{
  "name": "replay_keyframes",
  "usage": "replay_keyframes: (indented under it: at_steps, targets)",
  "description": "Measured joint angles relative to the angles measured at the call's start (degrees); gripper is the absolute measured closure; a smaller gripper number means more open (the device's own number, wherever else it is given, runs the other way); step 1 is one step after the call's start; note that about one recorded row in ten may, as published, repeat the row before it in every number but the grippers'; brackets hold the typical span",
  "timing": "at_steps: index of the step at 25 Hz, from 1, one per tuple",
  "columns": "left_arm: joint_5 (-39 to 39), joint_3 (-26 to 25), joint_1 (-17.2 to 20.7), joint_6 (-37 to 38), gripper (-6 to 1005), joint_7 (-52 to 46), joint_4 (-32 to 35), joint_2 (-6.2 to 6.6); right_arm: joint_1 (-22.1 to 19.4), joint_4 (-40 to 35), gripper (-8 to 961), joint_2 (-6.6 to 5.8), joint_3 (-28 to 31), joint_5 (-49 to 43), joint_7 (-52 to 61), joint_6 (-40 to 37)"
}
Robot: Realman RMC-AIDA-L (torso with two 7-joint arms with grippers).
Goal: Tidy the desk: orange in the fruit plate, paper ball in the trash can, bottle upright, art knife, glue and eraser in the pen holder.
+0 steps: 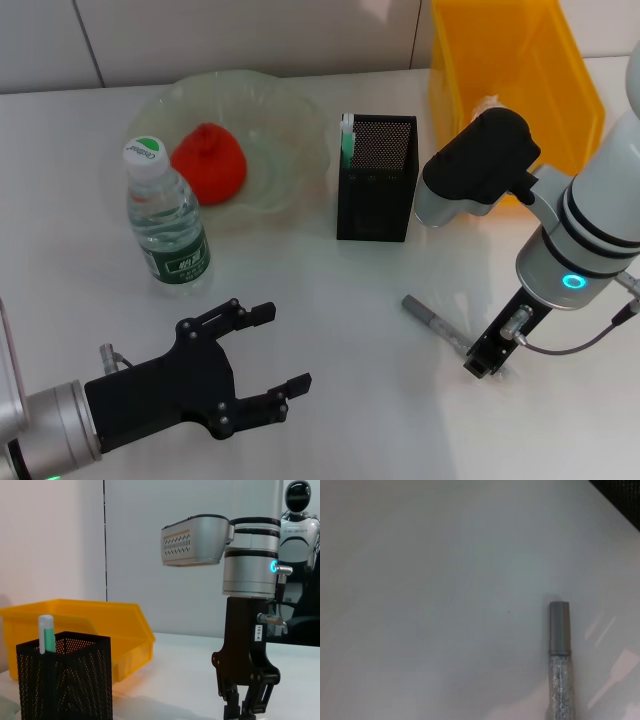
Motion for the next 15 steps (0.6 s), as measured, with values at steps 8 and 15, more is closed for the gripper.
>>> replay_keyframes:
  at_steps: [8,15]
  targets:
    - [0.06,0.04,0.0,0.11,164,0.0,-0.15,0.0,0.0,0.59,765,0.0,0.0,0.05,-0.1,0.34]
    - [0.08,0.0,0.0,0.17,163,0.0,-0.18,0.0,-0.09,0.05,795,-0.04,-1.3,0.08,-0.66,0.16]
